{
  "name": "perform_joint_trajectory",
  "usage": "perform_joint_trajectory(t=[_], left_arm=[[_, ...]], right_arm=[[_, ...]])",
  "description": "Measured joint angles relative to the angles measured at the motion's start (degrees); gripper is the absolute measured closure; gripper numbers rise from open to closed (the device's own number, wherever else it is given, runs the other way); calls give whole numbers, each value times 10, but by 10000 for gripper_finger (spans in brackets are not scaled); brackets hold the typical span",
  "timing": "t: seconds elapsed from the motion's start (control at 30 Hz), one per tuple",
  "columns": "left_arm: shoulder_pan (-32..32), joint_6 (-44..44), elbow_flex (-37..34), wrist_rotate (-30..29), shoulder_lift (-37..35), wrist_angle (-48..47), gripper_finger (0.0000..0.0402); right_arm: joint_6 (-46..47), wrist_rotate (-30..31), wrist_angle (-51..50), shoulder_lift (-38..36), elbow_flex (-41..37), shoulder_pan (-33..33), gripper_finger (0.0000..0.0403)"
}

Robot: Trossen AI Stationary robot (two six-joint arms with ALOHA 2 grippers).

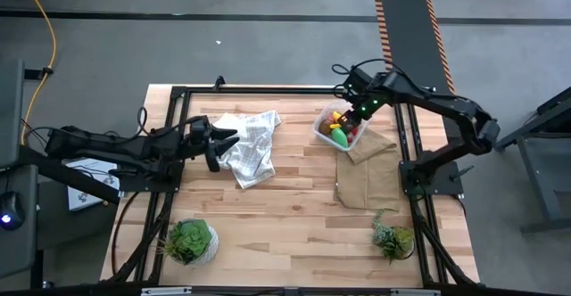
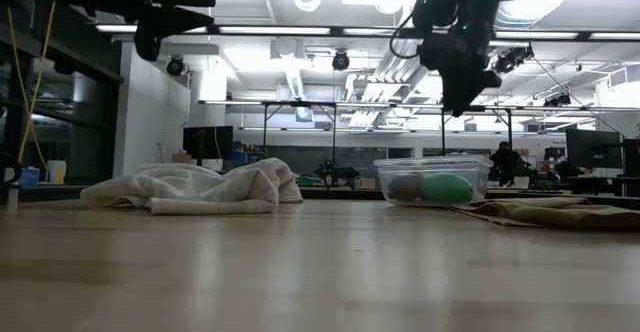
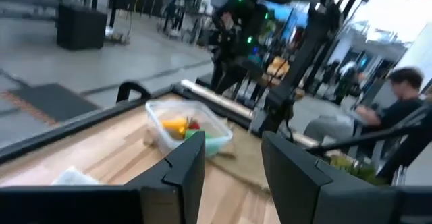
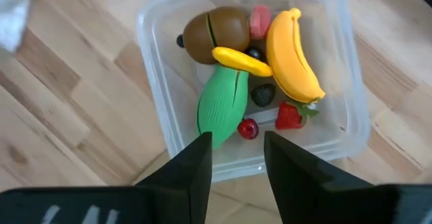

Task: Pick and placing Produce into tupperware
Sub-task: Return to Home Position

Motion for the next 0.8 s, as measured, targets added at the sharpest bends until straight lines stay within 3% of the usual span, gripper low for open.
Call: perform_joint_trajectory(t=[0.13, 0.33, 0.8], left_arm=[[0, 12, -36, 0, -15, 73, 268], [0, 11, -73, -7, -64, 67, 268], [0, 16, -79, 10, -143, -83, 268]], right_arm=[[19, -3, -2, -32, 0, 0, 276], [34, -24, -1, -84, 0, 0, 276], [75, -82, 41, -200, 0, 0, 276]])
